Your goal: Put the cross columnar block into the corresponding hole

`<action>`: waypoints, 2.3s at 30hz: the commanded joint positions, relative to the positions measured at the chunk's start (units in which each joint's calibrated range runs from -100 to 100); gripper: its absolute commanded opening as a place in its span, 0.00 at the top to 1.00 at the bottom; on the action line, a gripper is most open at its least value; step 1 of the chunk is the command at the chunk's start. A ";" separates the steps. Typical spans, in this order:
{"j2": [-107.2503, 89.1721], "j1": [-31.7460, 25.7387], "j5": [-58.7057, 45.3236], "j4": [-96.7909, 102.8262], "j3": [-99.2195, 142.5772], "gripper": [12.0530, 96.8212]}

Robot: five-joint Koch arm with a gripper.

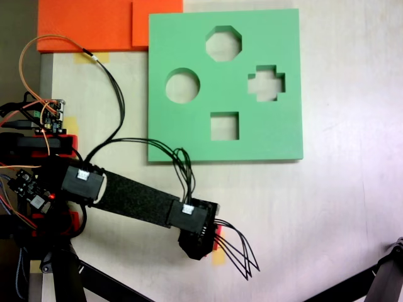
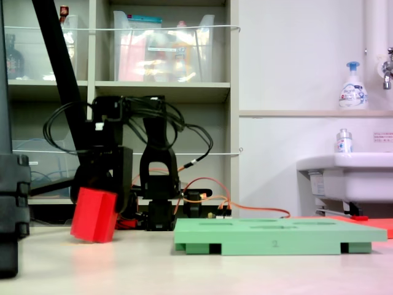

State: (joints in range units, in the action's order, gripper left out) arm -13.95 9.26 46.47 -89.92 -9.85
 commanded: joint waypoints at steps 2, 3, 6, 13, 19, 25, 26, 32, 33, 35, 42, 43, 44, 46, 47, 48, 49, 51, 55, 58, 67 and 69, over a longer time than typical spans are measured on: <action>-9.65 -1.12 0.68 -9.02 -0.72 0.64; -12.30 -1.51 0.68 -9.70 -0.82 0.64; -21.52 -3.08 0.59 -10.08 -1.02 0.64; -33.39 -10.99 1.71 -10.08 -8.30 0.63; -32.83 -18.02 6.40 -8.45 -15.78 0.63; -27.67 -23.35 10.50 3.01 -16.57 0.64; -26.55 -23.93 11.09 4.94 -16.57 0.63; -19.01 -25.05 13.87 15.82 -17.47 0.64; -17.33 -25.10 14.51 17.07 -18.17 0.64; -12.44 -25.10 15.63 19.57 -20.76 0.64; 4.60 -25.40 17.53 20.35 -31.73 0.64; 6.13 -25.49 17.58 20.44 -32.72 0.64; 7.81 -25.64 17.73 20.83 -33.52 0.64; 9.76 -25.93 18.07 21.89 -34.32 0.64; 10.46 -26.13 18.27 22.56 -34.42 0.64; 11.02 -26.37 18.46 23.52 -34.52 0.64; 11.30 -26.52 18.46 24.20 -34.52 0.64; 12.00 -26.86 18.46 24.77 -34.52 0.64; 12.84 -27.50 18.61 26.70 -34.72 0.63; 14.09 -27.79 18.95 27.09 -36.01 0.63; 18.56 -27.84 19.00 27.18 -40.70 0.63; 19.40 -27.84 19.00 27.18 -41.00 0.63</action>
State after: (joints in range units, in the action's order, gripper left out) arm 6.70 -18.10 65.18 -67.99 -45.91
